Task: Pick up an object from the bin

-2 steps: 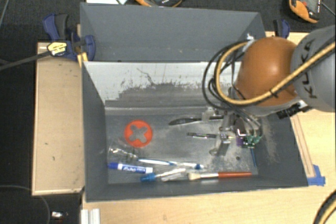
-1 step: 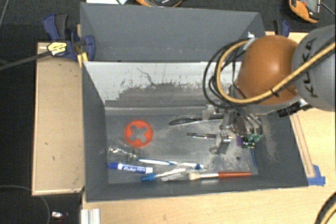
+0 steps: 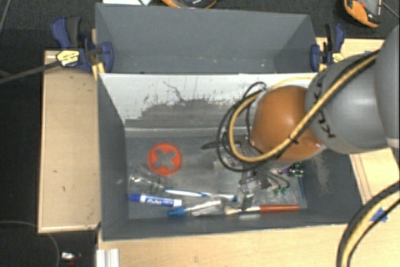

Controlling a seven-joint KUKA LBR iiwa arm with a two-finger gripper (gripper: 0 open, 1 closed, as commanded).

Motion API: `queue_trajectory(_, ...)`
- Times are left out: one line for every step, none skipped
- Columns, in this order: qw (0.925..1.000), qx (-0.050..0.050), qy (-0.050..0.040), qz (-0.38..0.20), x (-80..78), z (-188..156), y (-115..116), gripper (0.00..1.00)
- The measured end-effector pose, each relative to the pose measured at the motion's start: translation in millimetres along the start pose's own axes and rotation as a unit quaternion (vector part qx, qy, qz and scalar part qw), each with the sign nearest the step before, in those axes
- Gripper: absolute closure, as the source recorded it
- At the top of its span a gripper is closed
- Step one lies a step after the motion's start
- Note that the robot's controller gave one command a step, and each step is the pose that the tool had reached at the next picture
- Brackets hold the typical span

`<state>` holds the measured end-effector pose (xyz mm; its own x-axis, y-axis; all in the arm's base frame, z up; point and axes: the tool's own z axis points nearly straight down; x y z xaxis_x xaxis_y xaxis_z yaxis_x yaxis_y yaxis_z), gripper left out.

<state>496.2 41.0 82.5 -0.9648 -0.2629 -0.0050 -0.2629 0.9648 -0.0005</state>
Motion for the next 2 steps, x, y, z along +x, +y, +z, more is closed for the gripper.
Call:
queue_trajectory(0.9995, 0.002, -0.0063, -0.031, 10.0, 11, 17, 0.00)
queue_trajectory(1.0000, 0.000, -0.0037, -0.003, 1.5, 12, 46, 0.00)
